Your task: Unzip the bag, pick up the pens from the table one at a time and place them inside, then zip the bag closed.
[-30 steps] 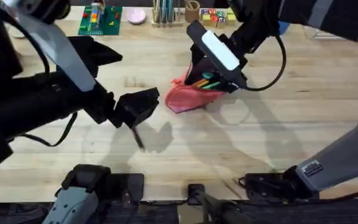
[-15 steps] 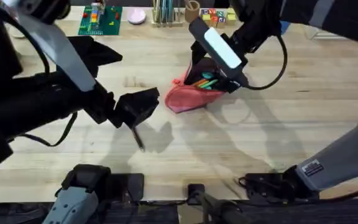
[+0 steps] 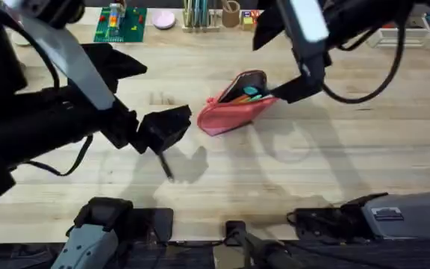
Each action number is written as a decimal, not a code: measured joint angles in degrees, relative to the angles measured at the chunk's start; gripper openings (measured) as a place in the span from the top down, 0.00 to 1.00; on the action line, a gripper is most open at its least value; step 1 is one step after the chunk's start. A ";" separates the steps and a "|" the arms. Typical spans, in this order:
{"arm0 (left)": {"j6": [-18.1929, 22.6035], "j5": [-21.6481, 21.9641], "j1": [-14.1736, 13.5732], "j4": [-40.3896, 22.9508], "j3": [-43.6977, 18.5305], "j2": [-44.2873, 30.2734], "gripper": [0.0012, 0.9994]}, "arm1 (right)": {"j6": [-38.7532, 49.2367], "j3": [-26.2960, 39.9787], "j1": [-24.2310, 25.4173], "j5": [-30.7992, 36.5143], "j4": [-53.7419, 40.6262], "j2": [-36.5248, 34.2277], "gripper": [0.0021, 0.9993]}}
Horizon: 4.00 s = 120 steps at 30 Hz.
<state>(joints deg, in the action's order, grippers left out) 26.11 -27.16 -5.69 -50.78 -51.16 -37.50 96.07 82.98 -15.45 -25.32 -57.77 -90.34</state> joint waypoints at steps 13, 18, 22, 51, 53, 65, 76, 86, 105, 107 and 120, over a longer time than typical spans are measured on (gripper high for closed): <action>0.00 0.15 0.00 0.00 0.00 0.00 0.01 | -30.10 0.00 4.81 0.00 -0.55 7.52 0.00; -3.19 2.39 0.00 0.00 0.00 0.00 0.01 | -35.45 0.00 4.93 0.00 -0.58 8.50 0.00; -11.58 7.82 0.00 0.00 0.00 0.00 0.01 | -36.42 0.00 4.93 0.00 -0.58 8.50 0.00; -49.98 24.00 0.00 -7.55 0.00 -0.67 0.00 | -37.20 0.00 4.93 0.00 -0.58 8.50 0.00; -50.64 24.02 0.00 -8.69 0.00 -2.27 0.00 | -37.22 0.00 4.93 0.00 -0.58 8.50 0.00; -56.26 25.69 -2.22 -13.46 0.00 -17.28 0.00 | -37.35 0.00 4.93 0.31 -0.59 9.38 0.00; -64.47 29.79 -10.16 -13.05 0.67 -24.04 0.01 | -37.35 0.00 4.93 0.46 -0.53 9.50 0.00; -72.72 29.94 -13.64 -7.86 7.53 -24.37 0.01 | -37.35 0.00 4.93 0.48 0.54 9.50 0.00; -76.81 30.01 -13.68 -3.60 17.06 -24.39 0.00 | -37.35 0.00 4.93 0.48 0.56 9.50 0.00; -77.43 30.12 -13.68 -3.34 18.11 -24.39 0.00 | -37.35 0.00 4.93 0.48 0.55 9.50 0.00; -79.28 30.16 -13.66 -3.44 15.06 -32.26 0.00 | -37.33 0.00 4.93 0.47 0.54 9.50 0.00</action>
<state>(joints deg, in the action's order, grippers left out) -53.17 3.01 -19.35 -54.22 -36.09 -69.75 58.74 82.98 -10.52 -24.85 -57.23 -80.84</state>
